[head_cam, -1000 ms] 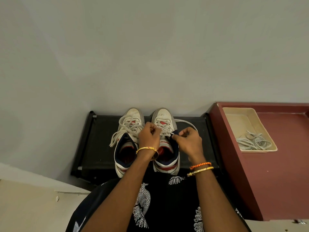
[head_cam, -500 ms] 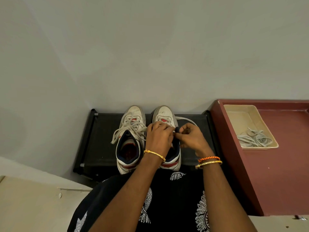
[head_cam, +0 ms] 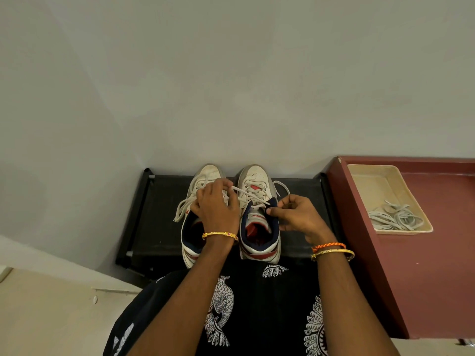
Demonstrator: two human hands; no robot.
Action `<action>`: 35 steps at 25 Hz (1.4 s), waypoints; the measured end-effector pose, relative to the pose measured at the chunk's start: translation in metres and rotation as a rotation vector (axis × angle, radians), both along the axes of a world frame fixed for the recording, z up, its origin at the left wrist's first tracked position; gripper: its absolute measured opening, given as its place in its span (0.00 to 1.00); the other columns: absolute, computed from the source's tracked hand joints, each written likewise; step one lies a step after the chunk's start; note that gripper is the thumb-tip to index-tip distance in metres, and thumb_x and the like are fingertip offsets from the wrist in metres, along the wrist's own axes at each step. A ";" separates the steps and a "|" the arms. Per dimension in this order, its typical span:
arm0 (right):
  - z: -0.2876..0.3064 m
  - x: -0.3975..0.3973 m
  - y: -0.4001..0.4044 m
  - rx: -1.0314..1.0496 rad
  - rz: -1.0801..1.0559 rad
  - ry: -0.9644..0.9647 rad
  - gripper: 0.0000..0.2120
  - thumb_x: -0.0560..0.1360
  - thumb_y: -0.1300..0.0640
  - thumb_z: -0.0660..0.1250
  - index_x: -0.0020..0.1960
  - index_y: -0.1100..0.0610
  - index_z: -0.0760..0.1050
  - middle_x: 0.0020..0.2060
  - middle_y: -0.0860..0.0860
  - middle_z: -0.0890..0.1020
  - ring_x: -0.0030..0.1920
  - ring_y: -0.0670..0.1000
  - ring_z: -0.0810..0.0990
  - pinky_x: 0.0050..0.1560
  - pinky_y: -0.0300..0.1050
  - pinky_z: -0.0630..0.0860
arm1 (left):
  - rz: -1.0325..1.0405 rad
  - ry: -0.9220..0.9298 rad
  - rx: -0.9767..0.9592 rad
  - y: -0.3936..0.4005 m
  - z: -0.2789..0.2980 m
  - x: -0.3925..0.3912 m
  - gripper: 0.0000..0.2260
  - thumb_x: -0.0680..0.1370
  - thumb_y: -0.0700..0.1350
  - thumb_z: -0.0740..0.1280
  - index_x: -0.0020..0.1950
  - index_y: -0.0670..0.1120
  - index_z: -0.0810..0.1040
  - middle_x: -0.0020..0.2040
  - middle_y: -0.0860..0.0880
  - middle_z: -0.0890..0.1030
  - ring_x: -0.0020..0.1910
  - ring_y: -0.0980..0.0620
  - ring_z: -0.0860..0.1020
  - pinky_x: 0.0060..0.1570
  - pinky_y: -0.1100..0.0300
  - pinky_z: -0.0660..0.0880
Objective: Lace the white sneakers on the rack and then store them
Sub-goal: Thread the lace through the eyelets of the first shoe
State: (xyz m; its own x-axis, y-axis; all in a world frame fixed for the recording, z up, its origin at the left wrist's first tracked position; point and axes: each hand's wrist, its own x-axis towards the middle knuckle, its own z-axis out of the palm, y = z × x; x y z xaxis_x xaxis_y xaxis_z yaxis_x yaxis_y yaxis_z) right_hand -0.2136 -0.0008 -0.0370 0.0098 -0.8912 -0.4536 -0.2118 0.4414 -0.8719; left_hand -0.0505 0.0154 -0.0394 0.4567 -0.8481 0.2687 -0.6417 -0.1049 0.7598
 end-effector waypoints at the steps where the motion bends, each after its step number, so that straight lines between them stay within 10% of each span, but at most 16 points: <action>1: 0.000 0.000 0.000 -0.003 -0.003 0.006 0.10 0.70 0.63 0.74 0.41 0.58 0.72 0.41 0.55 0.79 0.39 0.51 0.80 0.36 0.44 0.81 | -0.044 -0.047 0.022 0.001 0.000 -0.001 0.06 0.76 0.43 0.63 0.51 0.48 0.78 0.51 0.49 0.78 0.59 0.48 0.69 0.55 0.56 0.55; 8: -0.001 -0.001 0.002 -0.026 -0.011 -0.009 0.09 0.70 0.64 0.73 0.42 0.59 0.72 0.39 0.55 0.80 0.40 0.52 0.81 0.44 0.52 0.82 | -0.402 -0.515 0.217 -0.001 -0.017 -0.024 0.07 0.67 0.50 0.75 0.44 0.55 0.84 0.57 0.45 0.78 0.62 0.41 0.71 0.56 0.38 0.65; 20: 0.000 -0.003 0.000 -0.005 0.008 -0.014 0.10 0.69 0.65 0.74 0.41 0.59 0.71 0.41 0.54 0.80 0.40 0.51 0.81 0.39 0.46 0.82 | 0.274 0.180 0.065 0.000 0.011 0.025 0.04 0.75 0.47 0.68 0.47 0.49 0.81 0.60 0.51 0.73 0.63 0.49 0.68 0.62 0.49 0.56; 25: -0.001 -0.002 0.001 -0.021 0.000 -0.001 0.10 0.69 0.64 0.73 0.40 0.58 0.71 0.40 0.55 0.80 0.41 0.52 0.81 0.42 0.49 0.82 | -0.160 -0.256 0.106 0.004 0.005 0.016 0.20 0.71 0.48 0.69 0.63 0.55 0.75 0.67 0.48 0.67 0.69 0.46 0.60 0.65 0.44 0.53; 28: -0.003 -0.001 0.000 -0.044 0.005 0.024 0.09 0.70 0.64 0.73 0.41 0.59 0.72 0.41 0.56 0.80 0.43 0.54 0.81 0.44 0.53 0.82 | -0.453 -0.518 0.079 0.004 -0.011 -0.011 0.13 0.68 0.48 0.73 0.52 0.55 0.82 0.64 0.46 0.74 0.69 0.43 0.64 0.62 0.41 0.56; 35: -0.004 -0.001 0.001 -0.071 0.021 0.042 0.09 0.71 0.65 0.72 0.41 0.59 0.72 0.38 0.54 0.80 0.39 0.51 0.81 0.38 0.47 0.82 | -0.371 -0.575 0.032 -0.004 -0.018 -0.018 0.08 0.61 0.45 0.79 0.36 0.51 0.82 0.51 0.49 0.81 0.58 0.48 0.70 0.54 0.45 0.65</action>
